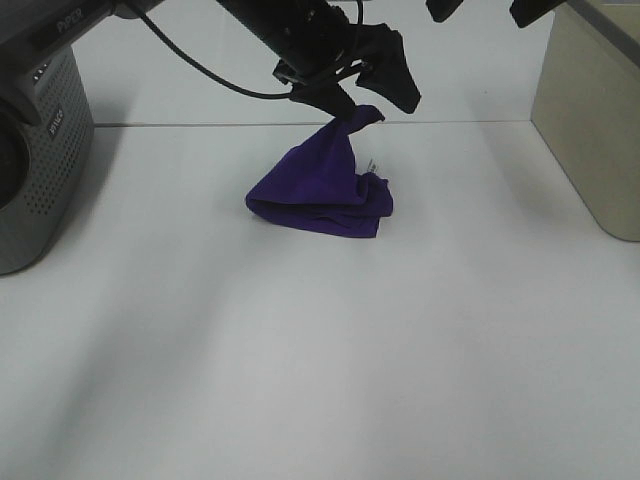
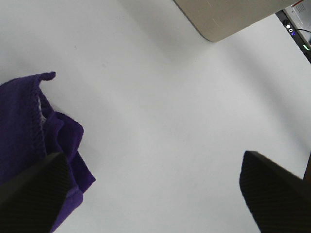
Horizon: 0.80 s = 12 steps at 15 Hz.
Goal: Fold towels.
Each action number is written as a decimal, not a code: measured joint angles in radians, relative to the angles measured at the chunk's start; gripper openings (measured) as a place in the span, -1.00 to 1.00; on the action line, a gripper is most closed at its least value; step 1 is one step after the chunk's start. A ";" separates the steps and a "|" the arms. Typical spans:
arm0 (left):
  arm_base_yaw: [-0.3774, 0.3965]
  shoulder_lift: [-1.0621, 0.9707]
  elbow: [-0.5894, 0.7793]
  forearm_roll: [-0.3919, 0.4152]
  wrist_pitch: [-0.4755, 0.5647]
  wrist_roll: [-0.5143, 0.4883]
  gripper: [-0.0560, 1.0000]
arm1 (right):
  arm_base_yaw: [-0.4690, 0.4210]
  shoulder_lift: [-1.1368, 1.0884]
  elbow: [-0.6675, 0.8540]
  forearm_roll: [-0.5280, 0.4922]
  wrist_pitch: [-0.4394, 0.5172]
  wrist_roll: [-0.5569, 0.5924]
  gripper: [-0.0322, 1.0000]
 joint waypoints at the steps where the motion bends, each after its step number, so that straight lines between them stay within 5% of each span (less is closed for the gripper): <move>1: -0.001 0.019 0.000 -0.014 -0.004 0.002 0.77 | 0.000 0.000 0.000 0.000 0.000 0.000 0.80; 5: -0.004 0.123 0.000 -0.185 -0.164 0.030 0.77 | 0.000 -0.022 0.000 0.001 0.001 0.000 0.80; 8: -0.003 0.141 -0.018 -0.237 -0.204 0.072 0.77 | 0.000 -0.077 0.000 -0.004 0.002 0.000 0.80; 10: 0.015 0.140 -0.088 -0.198 -0.157 0.063 0.77 | 0.000 -0.110 0.000 -0.022 0.002 0.000 0.80; 12: 0.048 0.122 -0.186 -0.010 -0.041 -0.023 0.77 | 0.000 -0.155 0.017 -0.032 0.002 0.001 0.80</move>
